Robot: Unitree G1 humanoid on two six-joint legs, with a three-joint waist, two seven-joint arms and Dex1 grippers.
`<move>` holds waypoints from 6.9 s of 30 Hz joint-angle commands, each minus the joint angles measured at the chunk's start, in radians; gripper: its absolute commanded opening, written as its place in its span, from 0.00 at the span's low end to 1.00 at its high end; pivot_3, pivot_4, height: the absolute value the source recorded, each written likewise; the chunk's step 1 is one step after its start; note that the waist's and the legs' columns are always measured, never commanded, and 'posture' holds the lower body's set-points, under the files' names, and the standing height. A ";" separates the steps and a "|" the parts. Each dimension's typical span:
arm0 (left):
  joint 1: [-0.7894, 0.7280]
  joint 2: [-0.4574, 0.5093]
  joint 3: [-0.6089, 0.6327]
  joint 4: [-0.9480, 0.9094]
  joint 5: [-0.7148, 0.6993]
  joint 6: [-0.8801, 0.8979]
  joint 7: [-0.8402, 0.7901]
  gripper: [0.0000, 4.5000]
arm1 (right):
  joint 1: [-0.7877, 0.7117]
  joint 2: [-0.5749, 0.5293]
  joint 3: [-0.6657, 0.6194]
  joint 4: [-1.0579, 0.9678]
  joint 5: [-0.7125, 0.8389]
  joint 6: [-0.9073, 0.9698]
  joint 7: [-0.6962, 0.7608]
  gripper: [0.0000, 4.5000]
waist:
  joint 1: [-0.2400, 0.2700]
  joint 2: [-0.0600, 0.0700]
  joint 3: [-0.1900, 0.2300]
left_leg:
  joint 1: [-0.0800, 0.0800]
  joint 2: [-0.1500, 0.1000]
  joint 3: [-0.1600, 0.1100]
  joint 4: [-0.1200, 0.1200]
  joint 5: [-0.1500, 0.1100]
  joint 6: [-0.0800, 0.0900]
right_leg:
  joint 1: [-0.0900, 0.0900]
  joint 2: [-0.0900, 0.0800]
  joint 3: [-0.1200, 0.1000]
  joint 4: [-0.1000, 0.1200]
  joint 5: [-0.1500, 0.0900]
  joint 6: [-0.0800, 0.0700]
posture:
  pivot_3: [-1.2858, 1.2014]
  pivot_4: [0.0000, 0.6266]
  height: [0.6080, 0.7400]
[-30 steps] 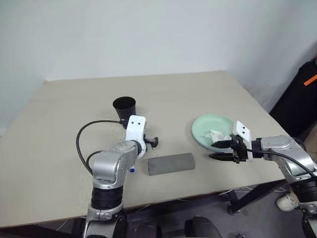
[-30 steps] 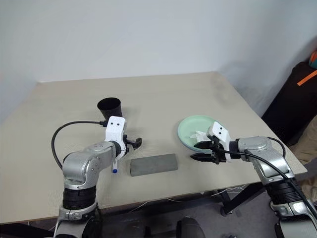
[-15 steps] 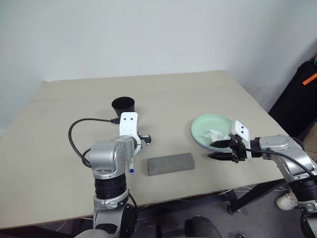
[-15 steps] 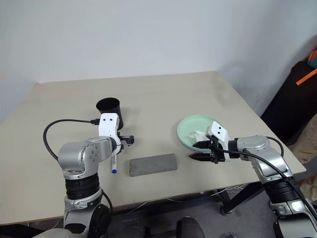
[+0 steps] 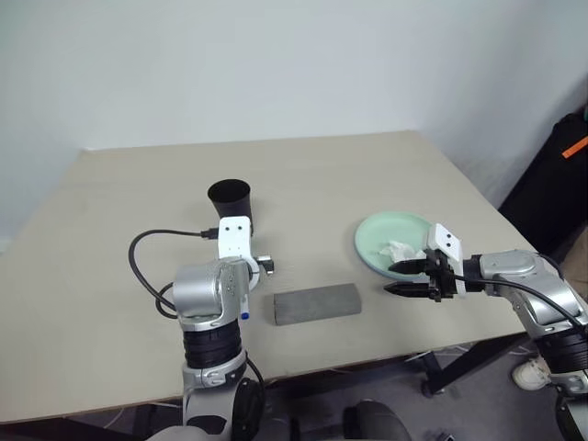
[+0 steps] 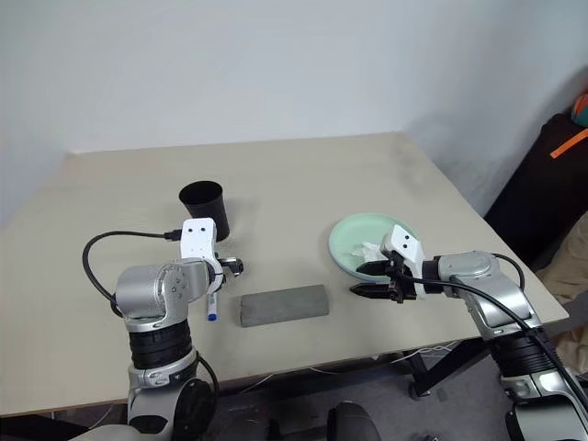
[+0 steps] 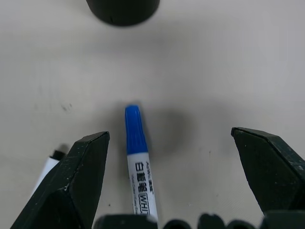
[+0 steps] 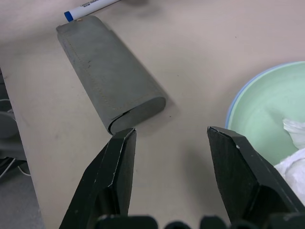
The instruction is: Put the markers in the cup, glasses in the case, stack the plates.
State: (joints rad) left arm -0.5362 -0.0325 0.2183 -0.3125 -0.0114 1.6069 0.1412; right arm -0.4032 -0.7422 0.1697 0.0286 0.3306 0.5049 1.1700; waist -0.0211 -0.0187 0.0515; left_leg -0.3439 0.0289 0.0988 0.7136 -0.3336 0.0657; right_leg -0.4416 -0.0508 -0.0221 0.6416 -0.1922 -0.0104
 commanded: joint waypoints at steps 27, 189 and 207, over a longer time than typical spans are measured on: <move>0.035 -0.053 0.028 -0.011 0.078 0.008 0.003 0.07 | -0.028 -0.005 -0.022 -0.005 -0.004 -0.002 -0.003 0.57 | 0.002 0.000 0.000 | 0.000 -0.001 0.000 0.000 -0.002 0.003 | 0.000 -0.001 0.000 0.000 0.000 0.000 | 0.52 0.00 1.00; 0.364 0.726 -0.011 -0.053 -0.420 -0.126 -0.492 0.25 | -0.043 0.047 -0.036 -0.012 -0.004 0.028 -0.026 0.57 | -0.022 0.000 0.000 | 0.003 0.000 0.003 -0.007 0.001 -0.009 | -0.002 0.000 0.003 0.000 0.002 0.000 | 0.52 0.00 1.00; 0.280 0.814 0.030 -0.065 -0.460 -0.549 -0.738 0.02 | -0.070 0.054 -0.026 0.006 -0.012 0.016 -0.018 0.57 | -0.022 -0.001 0.001 | 0.002 0.000 0.003 -0.008 0.003 -0.010 | -0.003 -0.001 0.002 -0.001 0.002 -0.004 | 0.52 0.00 1.00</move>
State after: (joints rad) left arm -0.2293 0.7677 0.2232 -0.3411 -0.4443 1.1204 -0.5436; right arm -0.4390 -0.6904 0.1618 0.0501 0.3142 0.5361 1.1497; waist -0.0432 -0.0196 0.0521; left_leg -0.3424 0.0289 0.1020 0.7051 -0.3308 0.0561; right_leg -0.4453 -0.0516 -0.0196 0.6402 -0.1903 -0.0142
